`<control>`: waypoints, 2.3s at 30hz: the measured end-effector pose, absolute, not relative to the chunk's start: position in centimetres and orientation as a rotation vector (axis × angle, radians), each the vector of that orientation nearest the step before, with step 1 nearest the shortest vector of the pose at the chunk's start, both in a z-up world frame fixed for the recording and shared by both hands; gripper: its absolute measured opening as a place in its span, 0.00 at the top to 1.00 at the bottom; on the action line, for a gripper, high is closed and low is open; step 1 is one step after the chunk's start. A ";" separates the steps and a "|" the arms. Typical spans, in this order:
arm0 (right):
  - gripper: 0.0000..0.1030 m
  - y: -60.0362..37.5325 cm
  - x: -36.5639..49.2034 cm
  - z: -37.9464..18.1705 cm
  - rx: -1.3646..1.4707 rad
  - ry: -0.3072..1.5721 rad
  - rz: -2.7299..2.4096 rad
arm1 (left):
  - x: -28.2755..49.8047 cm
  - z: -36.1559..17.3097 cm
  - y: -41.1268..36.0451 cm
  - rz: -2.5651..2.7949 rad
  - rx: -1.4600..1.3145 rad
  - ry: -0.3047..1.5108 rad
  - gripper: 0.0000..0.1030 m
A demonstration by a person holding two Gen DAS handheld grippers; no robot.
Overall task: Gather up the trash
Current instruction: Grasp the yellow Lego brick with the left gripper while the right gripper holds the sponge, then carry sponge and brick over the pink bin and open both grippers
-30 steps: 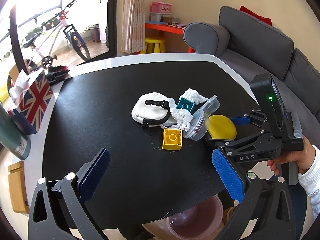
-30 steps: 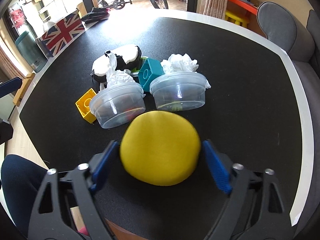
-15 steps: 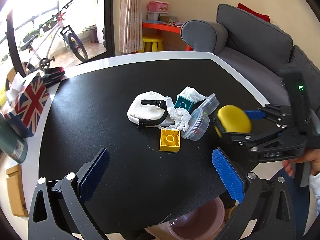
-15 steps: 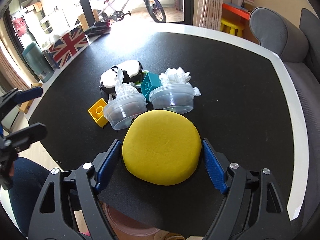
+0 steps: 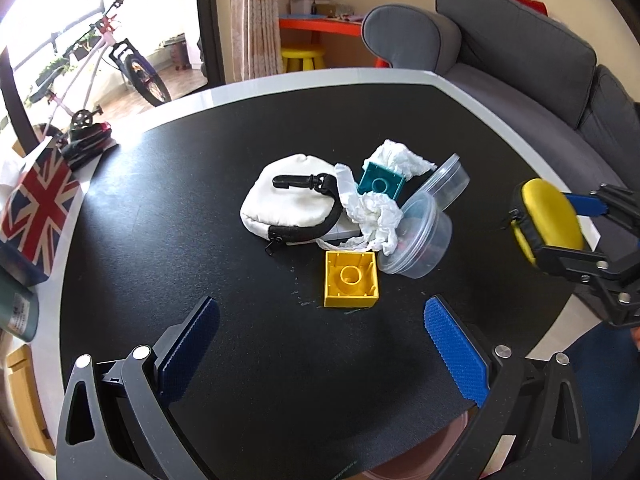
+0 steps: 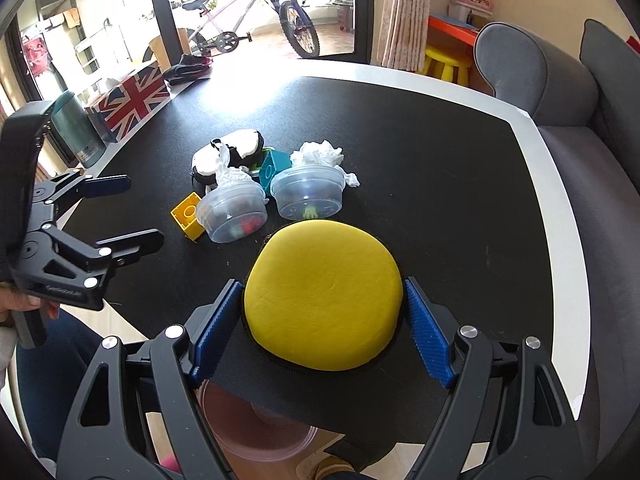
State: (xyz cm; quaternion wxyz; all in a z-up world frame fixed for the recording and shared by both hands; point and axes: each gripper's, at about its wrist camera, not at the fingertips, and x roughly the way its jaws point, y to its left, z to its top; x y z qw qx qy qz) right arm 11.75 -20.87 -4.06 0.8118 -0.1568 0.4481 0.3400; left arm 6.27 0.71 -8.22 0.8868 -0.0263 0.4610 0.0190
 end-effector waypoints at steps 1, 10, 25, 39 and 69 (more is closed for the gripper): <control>0.23 -20.9 11.8 -4.1 -0.334 0.958 0.725 | 6.5 -8.5 0.7 0.040 -0.051 0.963 0.05; 0.23 -21.3 12.0 -4.2 -0.327 0.957 0.723 | 7.9 -9.8 0.6 0.037 -0.045 0.987 0.15; 0.23 -21.2 11.9 -4.3 -0.307 0.946 0.739 | 8.3 -10.4 0.3 -0.017 -0.074 1.006 0.69; 0.23 -23.0 9.0 -2.4 -0.308 0.902 0.746 | 2.6 -5.6 -1.2 -0.026 -0.064 0.911 0.69; 0.20 -24.7 -2.8 -10.8 -0.383 1.097 0.875 | -8.1 -10.2 -5.7 -0.096 -0.144 1.004 0.69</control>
